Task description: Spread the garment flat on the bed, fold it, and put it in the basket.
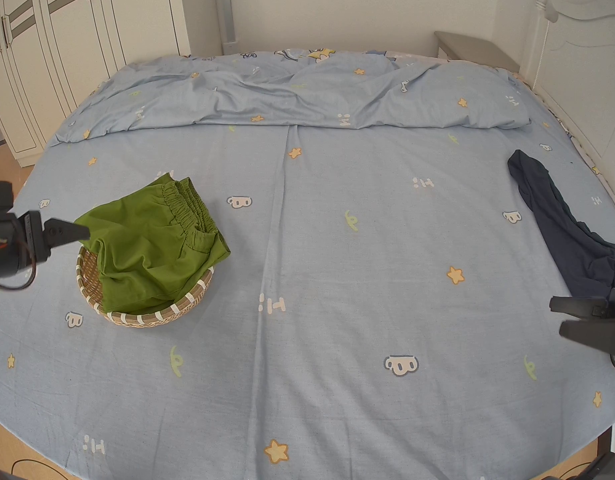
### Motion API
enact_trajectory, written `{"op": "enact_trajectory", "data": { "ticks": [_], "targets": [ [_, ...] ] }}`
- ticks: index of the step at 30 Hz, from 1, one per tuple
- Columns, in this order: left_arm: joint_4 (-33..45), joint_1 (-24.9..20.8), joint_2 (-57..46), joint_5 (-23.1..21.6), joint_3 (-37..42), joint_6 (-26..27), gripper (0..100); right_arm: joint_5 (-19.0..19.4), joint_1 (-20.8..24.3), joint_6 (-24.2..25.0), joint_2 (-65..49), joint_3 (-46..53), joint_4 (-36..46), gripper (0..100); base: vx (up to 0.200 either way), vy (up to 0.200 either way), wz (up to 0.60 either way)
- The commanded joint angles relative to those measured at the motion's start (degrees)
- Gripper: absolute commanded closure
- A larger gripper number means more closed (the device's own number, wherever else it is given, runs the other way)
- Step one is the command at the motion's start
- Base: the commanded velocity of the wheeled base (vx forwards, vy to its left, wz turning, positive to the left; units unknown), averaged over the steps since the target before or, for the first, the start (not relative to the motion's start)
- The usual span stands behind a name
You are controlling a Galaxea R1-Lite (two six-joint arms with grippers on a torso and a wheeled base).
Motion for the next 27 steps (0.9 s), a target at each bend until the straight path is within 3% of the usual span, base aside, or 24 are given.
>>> {"op": "enact_trajectory", "data": {
  "ticks": [1,6,8,10,12,18,21,22,23,27],
  "targets": [
    [-1.5,-4.54,-23.46,2.61,16.55,0.34,0,-0.02,-2.2,-6.65,-17.58,8.69,0.29,0,0.0,0.0,0.0],
    [-0.97,-3.92,-41.83,4.71,29.12,0.42,0,0.07,-4.66,-4.71,-33.49,10.89,8.73,0,0.0,0.0,0.0],
    [-0.18,-4.01,-47.28,4.98,33.34,0.42,0,-0.02,-3.87,-2.87,-38.67,11.15,14.27,0,0.0,0.0,0.0],
    [-0.18,-4.01,-47.28,4.98,33.34,0.42,0,-0.02,-3.87,-2.87,-38.67,11.15,14.27,0,0.0,0.0,0.0],
    [0.96,-3.48,-55.01,5.15,41.33,0.16,0,-0.11,-1.76,-1.37,-45.88,13.88,20.77,0,0.0,0.0,0.0],
    [-1.32,0.38,-65.21,6.56,49.95,0.07,0,-1.16,-2.9,-1.64,-49.92,20.64,21.03,0,0.0,0.0,0.0],
    [-2.38,-0.23,-67.67,7.35,50.47,0.07,0,-7.75,-3.08,-1.81,-49.92,23.02,20.77,0,0.0,0.0,0.0],
    [-2.38,-0.23,-67.67,7.35,50.47,0.07,0,-7.75,-3.08,-1.81,-49.92,23.02,20.77,0,0.0,0.0,0.0],
    [-3.79,-0.23,-67.76,8.58,51.79,1.92,0,-13.03,-2.99,-1.99,-49.92,23.11,20.42,0,0.0,0.0,0.0],
    [-11.78,-0.23,-67.76,13.06,56.19,7.72,0,-19.09,-3.08,-1.99,-49.83,23.02,20.42,0,0.0,0.0,0.0]
  ]
}}
